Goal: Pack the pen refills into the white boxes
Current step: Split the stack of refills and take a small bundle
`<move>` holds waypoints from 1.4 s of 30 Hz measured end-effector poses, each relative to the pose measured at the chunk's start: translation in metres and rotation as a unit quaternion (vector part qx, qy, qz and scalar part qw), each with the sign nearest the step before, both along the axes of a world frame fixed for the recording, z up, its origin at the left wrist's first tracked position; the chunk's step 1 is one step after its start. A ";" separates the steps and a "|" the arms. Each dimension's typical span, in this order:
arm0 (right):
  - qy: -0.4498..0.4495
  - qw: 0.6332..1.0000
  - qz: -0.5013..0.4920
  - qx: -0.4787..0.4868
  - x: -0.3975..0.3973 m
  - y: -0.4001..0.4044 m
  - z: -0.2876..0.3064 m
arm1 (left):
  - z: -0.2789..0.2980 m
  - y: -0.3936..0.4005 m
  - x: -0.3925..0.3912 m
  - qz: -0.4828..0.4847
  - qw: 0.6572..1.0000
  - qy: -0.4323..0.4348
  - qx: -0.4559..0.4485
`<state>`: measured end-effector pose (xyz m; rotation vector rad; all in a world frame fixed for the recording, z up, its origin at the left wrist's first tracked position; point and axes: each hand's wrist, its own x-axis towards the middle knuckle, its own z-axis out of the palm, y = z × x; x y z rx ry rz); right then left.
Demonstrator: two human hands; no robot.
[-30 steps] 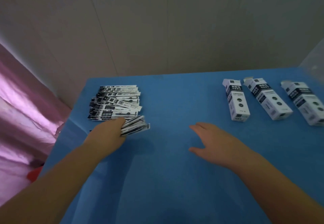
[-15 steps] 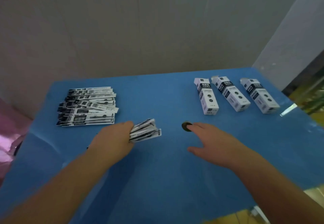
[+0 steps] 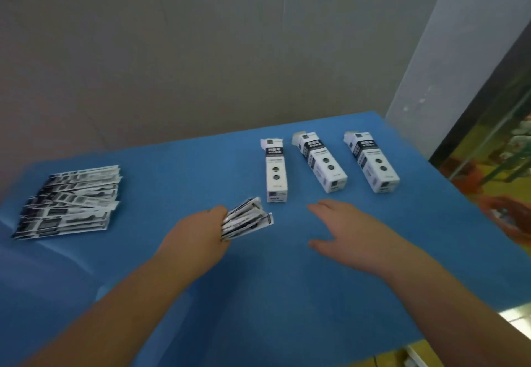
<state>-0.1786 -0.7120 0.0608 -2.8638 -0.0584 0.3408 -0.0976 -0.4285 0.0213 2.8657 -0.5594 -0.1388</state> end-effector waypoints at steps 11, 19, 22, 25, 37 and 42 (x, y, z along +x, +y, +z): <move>-0.027 0.999 0.001 -0.020 0.010 -0.167 0.007 | -0.002 -0.181 -0.010 -0.075 0.996 0.000 0.052; -0.033 0.999 0.005 0.010 0.011 -0.222 -0.001 | -0.015 -0.258 -0.004 -0.112 0.989 0.056 0.085; -0.023 0.999 0.009 0.020 0.010 -0.234 -0.007 | -0.017 -0.265 0.000 -0.116 0.987 0.064 0.089; -0.020 0.999 0.012 0.022 0.012 -0.242 -0.010 | -0.020 -0.263 0.003 -0.118 0.987 0.068 0.087; -0.074 0.994 0.059 0.050 0.031 -0.217 -0.017 | -0.020 -0.211 -0.016 -0.055 0.996 0.051 -0.054; -0.068 0.995 0.064 0.032 0.033 -0.205 -0.019 | -0.019 -0.188 0.010 0.071 0.986 -0.018 -0.147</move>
